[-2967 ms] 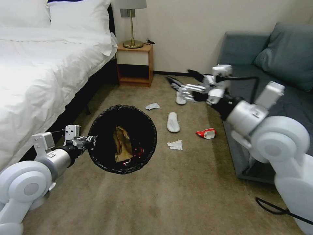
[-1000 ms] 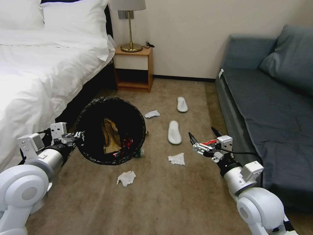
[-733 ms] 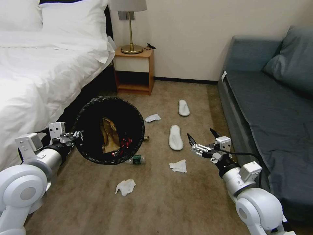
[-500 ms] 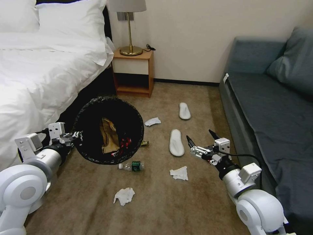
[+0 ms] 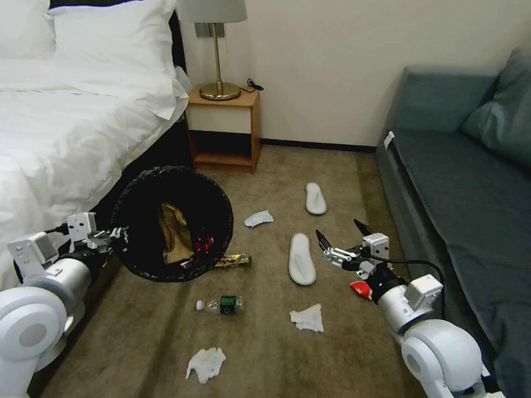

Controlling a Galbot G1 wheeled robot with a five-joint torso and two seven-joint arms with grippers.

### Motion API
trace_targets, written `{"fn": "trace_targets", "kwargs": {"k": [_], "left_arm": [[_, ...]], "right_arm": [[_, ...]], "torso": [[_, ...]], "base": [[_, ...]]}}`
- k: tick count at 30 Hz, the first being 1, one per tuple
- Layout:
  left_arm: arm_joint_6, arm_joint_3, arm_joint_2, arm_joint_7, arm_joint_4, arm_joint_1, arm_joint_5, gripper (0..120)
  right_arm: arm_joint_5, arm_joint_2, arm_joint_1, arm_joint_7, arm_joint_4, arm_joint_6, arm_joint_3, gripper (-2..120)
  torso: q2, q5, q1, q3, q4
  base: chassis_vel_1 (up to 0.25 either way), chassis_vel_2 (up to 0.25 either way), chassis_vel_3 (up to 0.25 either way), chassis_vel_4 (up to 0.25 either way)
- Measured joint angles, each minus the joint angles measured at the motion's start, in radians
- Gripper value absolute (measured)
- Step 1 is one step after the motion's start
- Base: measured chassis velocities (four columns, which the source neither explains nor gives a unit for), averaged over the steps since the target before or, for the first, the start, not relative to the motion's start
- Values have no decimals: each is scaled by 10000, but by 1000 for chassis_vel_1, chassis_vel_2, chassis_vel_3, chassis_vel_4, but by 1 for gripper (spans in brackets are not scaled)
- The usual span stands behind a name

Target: Pick up the trash bin, then pick up the garbage on the floor and place it into the trash bin.

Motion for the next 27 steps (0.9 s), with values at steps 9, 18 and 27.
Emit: {"fn": "trace_targets", "kwargs": {"k": [9,18,27], "left_arm": [[0,197,171,-58,60,-167,-47,3],[0,382,494,147,211,-484,-111,3],[0,457,679,319,135,-488,-114,3]], "right_arm": [[1160,-1559,379,-354,-273,-796,-554,100],[1522,-2637,714,-1745,-1039,-981,-1365,100],[1612,-3102,2427,-2170,-2488,-697,-4181,100]], "torso": [[1,-3,-4,-5,1],[1,-1,-4,-3,-2],[0,-3,-3,-3,1]], "base": [[-14,5,9,-13],[0,0,0,0],[0,0,0,0]]}}
